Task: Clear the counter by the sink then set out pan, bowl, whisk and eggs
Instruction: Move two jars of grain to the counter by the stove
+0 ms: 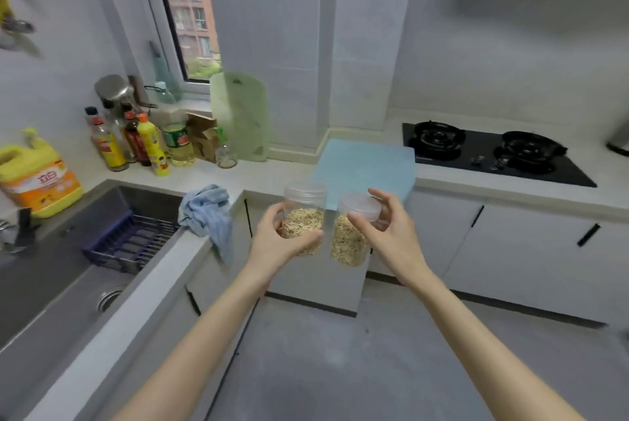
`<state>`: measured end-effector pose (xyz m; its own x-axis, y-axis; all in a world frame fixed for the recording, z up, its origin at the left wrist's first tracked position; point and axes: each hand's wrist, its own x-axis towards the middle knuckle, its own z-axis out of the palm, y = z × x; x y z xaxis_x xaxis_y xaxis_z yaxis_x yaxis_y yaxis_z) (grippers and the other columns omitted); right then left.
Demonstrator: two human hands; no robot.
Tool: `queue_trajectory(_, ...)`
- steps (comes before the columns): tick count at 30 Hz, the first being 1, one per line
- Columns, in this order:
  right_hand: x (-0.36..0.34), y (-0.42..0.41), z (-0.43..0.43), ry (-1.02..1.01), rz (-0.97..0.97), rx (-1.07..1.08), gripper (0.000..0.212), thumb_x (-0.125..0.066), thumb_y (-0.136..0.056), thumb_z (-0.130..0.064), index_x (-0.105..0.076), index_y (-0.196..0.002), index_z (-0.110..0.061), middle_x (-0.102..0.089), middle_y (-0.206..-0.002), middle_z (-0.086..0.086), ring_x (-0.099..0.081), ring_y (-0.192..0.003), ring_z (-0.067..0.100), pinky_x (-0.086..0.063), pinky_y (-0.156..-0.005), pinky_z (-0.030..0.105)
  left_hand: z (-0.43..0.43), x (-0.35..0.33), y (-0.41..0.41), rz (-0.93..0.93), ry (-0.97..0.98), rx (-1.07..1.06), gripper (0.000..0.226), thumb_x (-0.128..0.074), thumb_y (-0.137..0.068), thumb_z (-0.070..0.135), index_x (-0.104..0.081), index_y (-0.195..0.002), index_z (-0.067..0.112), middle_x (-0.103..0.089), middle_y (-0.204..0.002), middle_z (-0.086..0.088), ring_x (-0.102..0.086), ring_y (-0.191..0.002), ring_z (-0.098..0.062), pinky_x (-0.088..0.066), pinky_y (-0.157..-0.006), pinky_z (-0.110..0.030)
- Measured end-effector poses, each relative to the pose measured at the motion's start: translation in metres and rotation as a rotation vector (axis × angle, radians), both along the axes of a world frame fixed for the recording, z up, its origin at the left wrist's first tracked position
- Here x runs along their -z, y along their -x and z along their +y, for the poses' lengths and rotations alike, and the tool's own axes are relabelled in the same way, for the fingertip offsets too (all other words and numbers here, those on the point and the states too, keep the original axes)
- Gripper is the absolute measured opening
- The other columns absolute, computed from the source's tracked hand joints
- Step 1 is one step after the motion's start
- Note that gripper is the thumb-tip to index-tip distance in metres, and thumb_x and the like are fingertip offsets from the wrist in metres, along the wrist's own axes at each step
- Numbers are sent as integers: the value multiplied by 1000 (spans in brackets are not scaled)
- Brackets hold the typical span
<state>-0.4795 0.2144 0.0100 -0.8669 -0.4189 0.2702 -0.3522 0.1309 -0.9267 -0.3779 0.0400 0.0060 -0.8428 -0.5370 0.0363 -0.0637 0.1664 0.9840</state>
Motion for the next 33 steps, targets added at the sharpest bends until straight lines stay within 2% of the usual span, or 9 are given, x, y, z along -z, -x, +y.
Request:
queue_trajectory(2,1,23,22,13,-16,62,62,-74,-76,-43,-47,-130,-30,-55,-129,-8,-57,-113,8,-48,-92,22,18,-2,33,10,-5,76,73,-86,-65,24,-48,-128,22,-62,-117,4,-60,-99,-1,-52,-73,-11)
queue_trajectory(8,3,103,89,68,-35,245,56,-72,-81,-34,-46,-131,-26,-59,-114,-17,-60,-102,-4,-50,-87,19,76,-1,149,-7,-18,282,70,-85,-66,21,-49,-125,24,-65,-110,1,-64,-94,-6,-54,-67,-13)
queue_trajectory(14,2,201,149,92,-46,420,58,-70,-79,-40,-45,-130,-29,-58,-123,-9,-59,-108,2,-50,-84,14,128,1,285,-8,-17,474,71,-87,-63,24,-49,-124,26,-66,-109,0,-64,-96,-8,-55,-80,-23)
queue_trajectory(16,0,230,167,83,-54,472,63,-70,-74,-51,-45,-129,-33,-59,-124,-5,-60,-110,8,-51,-90,23,145,-2,324,-13,-5,529,77,-88,-61,29,-48,-127,23,-64,-113,-2,-63,-99,-10,-54,-84,-24)
queue_trajectory(19,-4,273,201,50,-47,567,64,-69,-73,-56,-45,-129,-36,-57,-128,-1,-58,-114,13,-50,-97,37,178,-7,383,-9,-24,621,70,-85,-67,20,-49,-127,22,-64,-110,0,-61,-93,-3,-51,-69,-10)
queue_trajectory(22,-8,314,233,40,-38,678,56,-68,-80,-46,-45,-129,-33,-58,-126,1,-58,-114,14,-50,-96,35,216,-10,438,-29,-47,706,65,-83,-70,13,-49,-124,21,-63,-100,7,-59,-83,5,-46,-59,-5)
queue_trajectory(26,-7,355,272,51,-41,763,48,-69,-84,-34,-44,-125,-35,-58,-125,0,-60,-107,9,-50,-94,32,259,-10,493,-43,-78,782,68,-84,-68,12,-49,-126,20,-67,-105,1,-64,-87,-1,-49,-58,-9)
queue_trajectory(29,0,389,309,55,-39,825,50,-70,-81,-43,-44,-123,-41,-58,-123,-4,-58,-114,16,-48,-99,43,296,-4,537,-53,-86,821,69,-84,-67,13,-49,-126,21,-67,-107,1,-65,-90,-3,-50,-61,-11)
queue_trajectory(33,9,432,358,35,-43,871,59,-68,-73,-59,-43,-125,-44,-57,-127,-9,-55,-119,14,-47,-100,43,346,5,585,-53,-86,845,66,-84,-67,13,-50,-123,22,-68,-105,1,-66,-88,-3,-53,-64,-15)
